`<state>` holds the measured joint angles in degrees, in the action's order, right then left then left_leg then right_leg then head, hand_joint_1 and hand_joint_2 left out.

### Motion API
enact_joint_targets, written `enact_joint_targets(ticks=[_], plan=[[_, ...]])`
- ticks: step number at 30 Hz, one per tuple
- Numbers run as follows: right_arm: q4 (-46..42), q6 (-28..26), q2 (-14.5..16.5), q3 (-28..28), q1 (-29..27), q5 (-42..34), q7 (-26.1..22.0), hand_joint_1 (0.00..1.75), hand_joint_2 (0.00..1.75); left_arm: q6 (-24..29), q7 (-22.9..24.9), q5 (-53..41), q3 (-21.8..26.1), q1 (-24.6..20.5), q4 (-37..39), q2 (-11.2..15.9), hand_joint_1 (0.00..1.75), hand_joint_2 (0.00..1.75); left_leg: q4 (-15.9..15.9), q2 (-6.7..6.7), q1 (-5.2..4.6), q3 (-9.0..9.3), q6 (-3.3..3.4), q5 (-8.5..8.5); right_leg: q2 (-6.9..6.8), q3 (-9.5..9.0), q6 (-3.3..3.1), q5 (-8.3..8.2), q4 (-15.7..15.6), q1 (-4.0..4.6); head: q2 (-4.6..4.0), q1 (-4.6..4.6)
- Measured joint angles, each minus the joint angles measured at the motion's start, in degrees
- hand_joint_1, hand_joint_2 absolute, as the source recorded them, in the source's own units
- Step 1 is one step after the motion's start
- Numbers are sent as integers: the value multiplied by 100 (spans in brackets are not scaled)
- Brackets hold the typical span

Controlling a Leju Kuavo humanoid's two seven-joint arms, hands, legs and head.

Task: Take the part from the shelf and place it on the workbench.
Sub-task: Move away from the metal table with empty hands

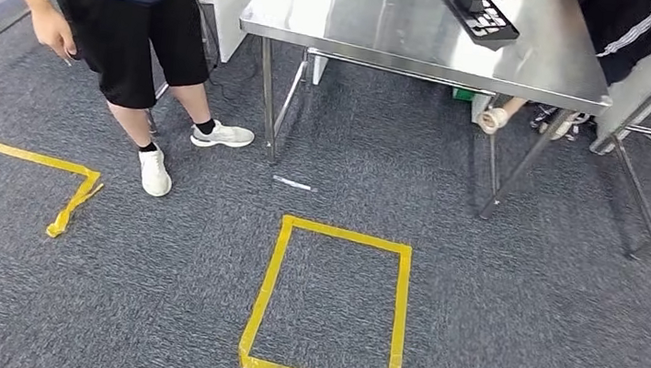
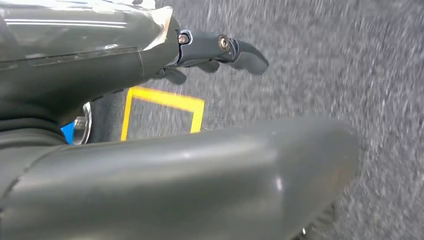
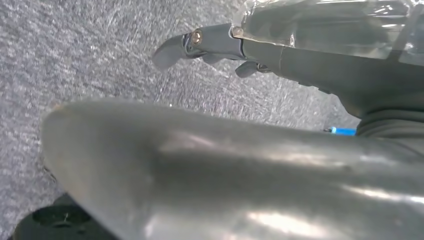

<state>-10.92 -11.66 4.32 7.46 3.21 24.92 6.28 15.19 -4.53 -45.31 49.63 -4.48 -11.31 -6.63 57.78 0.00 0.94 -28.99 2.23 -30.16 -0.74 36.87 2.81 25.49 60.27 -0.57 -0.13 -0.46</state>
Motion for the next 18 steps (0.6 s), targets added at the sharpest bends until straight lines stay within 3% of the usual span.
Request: enact_joint_targets(ticks=[1,3,4,6,7,8,10,11,13,14,16,18], plan=[[5,-2,3,1,-2,0,-5,0,0,11,-17,-9,0,-2,0,2,0,0,-4,13,-2,-79,49,65,16,95,-32,242,241,-15,0,8],[9,-5,10,5,-3,-4,-10,0,0,44,-36,-37,-6,-5,-1,3,0,0,-3,39,-14,-256,83,193,37,289,-61,684,936,-18,0,33],[11,-7,9,11,-2,-9,-11,0,0,62,-42,-55,-10,-2,-1,0,0,0,0,68,-20,-349,81,266,44,330,-27,743,1259,-17,0,36],[15,-14,3,27,-1,-30,-2,0,0,92,-47,-87,-17,5,-1,-6,0,0,8,148,-23,-527,63,404,44,201,100,536,1474,-18,0,36],[16,-19,1,34,0,-43,9,0,0,103,-47,-100,-20,7,-1,-8,0,0,12,189,-21,-587,45,462,20,-11,152,391,1284,-19,0,36],[17,-25,2,39,5,-57,22,0,0,117,-46,-115,-25,8,-1,-9,0,0,16,231,-25,-626,19,511,-66,-344,165,332,891,-17,0,39],[18,-38,2,49,37,-78,44,0,0,146,-41,-145,-40,15,-1,-18,0,0,27,331,-49,-649,-47,591,-240,-1014,95,473,-50,27,0,50],[18,-44,6,61,52,-87,55,0,0,157,-35,-162,-48,13,-1,-20,0,0,28,391,-63,-652,-82,628,-284,-1204,40,575,-366,50,0,53],[19,-50,12,98,48,-101,81,0,0,163,-22,-191,-62,3,-1,-20,0,0,17,496,-60,-642,-147,681,-203,-1233,-65,630,-544,48,0,44],[20,-53,19,116,28,-108,96,0,0,163,-16,-203,-69,-2,-1,-19,0,0,51,465,-39,-652,-185,646,-160,-1213,-114,600,-543,28,0,40],[24,-57,26,140,-8,-113,118,0,0,162,-7,-213,-82,6,-1,-17,0,0,395,249,-6,-773,-248,332,-96,-1167,-233,524,-553,-9,0,35],[26,-60,37,155,-18,-112,126,0,0,162,1,-222,-91,31,-1,-16,0,0,1131,44,0,-1028,-274,-161,-24,-1092,-309,460,-549,15,0,34]])
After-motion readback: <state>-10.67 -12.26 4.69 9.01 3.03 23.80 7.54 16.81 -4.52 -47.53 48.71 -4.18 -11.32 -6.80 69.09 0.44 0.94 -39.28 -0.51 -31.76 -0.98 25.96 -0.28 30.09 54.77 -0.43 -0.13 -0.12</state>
